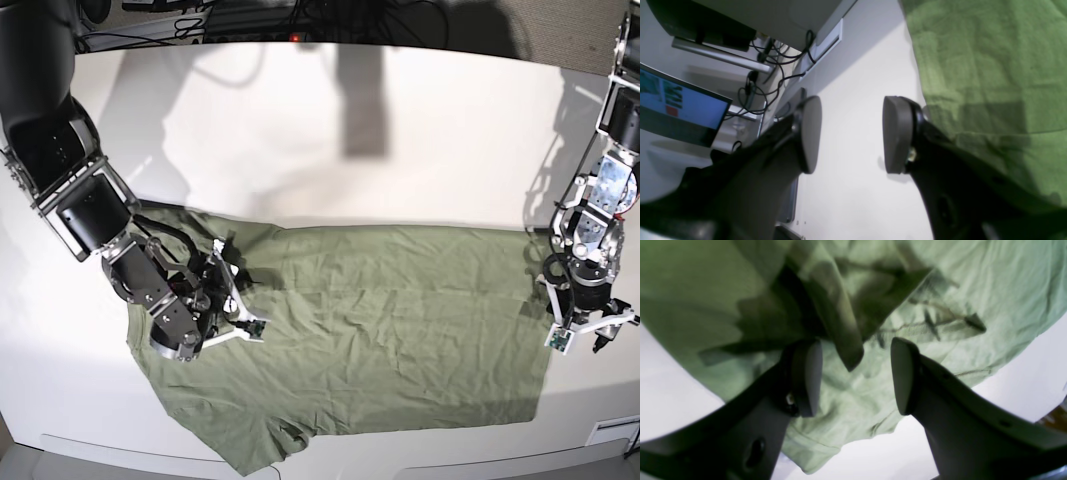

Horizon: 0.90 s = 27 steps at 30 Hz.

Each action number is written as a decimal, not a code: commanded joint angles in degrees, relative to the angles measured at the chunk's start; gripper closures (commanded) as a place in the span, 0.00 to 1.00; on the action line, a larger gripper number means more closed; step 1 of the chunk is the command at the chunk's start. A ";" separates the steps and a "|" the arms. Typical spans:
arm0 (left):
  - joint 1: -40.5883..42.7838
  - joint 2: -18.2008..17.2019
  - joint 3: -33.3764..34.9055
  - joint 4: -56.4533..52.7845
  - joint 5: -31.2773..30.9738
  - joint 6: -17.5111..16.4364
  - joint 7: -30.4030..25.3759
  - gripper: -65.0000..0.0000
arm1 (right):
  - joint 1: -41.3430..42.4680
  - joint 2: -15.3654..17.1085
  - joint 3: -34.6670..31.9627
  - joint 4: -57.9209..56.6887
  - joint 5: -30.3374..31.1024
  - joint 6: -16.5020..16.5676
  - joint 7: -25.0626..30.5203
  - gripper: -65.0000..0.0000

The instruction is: Fold the T-shirt properly

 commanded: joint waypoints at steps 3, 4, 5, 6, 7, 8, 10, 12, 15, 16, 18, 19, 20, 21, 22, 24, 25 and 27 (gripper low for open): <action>-1.46 -0.98 -0.42 0.87 0.59 1.07 -0.92 0.55 | 2.12 0.17 0.42 0.31 -2.49 -0.16 1.95 0.49; -1.46 -0.98 -0.44 0.87 0.59 1.07 -0.92 0.55 | 2.21 0.02 0.44 0.33 -3.41 -0.16 2.64 0.49; -1.46 -0.98 -0.42 0.87 0.59 1.07 -0.90 0.55 | 2.25 -0.11 0.44 0.33 -4.11 -0.16 3.30 0.49; -1.46 -0.98 -0.42 0.87 0.59 1.07 -0.90 0.55 | 2.38 -0.35 0.42 0.33 -4.96 -0.16 4.22 0.49; -1.46 -0.98 -0.44 0.87 0.59 1.07 -0.90 0.55 | 2.43 -0.52 0.42 0.33 -5.53 -0.16 4.98 0.49; -1.46 -0.98 -0.44 0.87 0.59 1.07 -0.90 0.55 | 2.47 -0.81 0.42 0.33 -6.01 -0.16 5.44 0.49; -1.46 -0.98 -0.42 0.87 0.59 1.07 -0.90 0.55 | 2.45 -1.46 0.42 0.33 -6.14 -0.16 6.05 0.49; -1.46 -0.98 -0.44 0.87 0.57 1.07 -0.90 0.55 | 2.45 -2.08 0.42 0.31 -6.40 -0.16 6.88 0.49; -1.46 -0.98 -0.42 0.87 0.59 1.07 -0.90 0.55 | 2.38 -2.93 0.44 0.00 -10.23 -0.16 9.68 0.49; -1.46 -0.98 -0.42 0.87 0.57 1.07 -0.90 0.55 | 2.43 -3.32 0.44 -0.50 -11.34 -0.16 9.94 0.49; -1.46 -0.98 -0.42 0.87 0.57 1.07 -0.87 0.55 | 2.45 -4.15 0.44 -2.08 -13.31 -1.03 10.14 0.49; -1.46 -0.98 -0.42 0.87 0.57 1.07 -0.87 0.55 | 2.45 -4.63 0.44 -3.17 -14.08 -1.66 10.64 0.49; -1.46 -0.98 -0.44 0.87 0.57 1.07 -0.87 0.55 | 2.45 -5.09 0.44 -4.42 -14.91 -2.51 11.43 0.49; -1.46 -0.98 -0.42 0.87 0.57 1.07 -0.90 0.55 | 2.43 -5.57 0.44 -5.64 -15.91 -3.76 12.44 0.49; -1.46 -0.98 -0.42 0.87 0.57 1.07 -0.90 0.55 | 2.40 -6.05 0.44 -6.91 -16.81 -5.18 13.51 0.49; -1.46 -0.98 -0.42 0.87 0.57 1.07 -0.90 0.55 | 2.40 -6.91 0.44 -8.79 -17.99 -8.15 14.97 0.49; -1.46 -0.98 -0.44 0.87 0.57 1.07 -0.90 0.55 | 2.40 -7.28 0.44 -9.16 -18.32 -9.03 15.28 0.49; -1.46 -0.98 -0.42 0.87 0.57 1.07 -0.90 0.55 | 2.54 -7.87 0.44 -9.20 -18.32 -9.64 15.61 0.49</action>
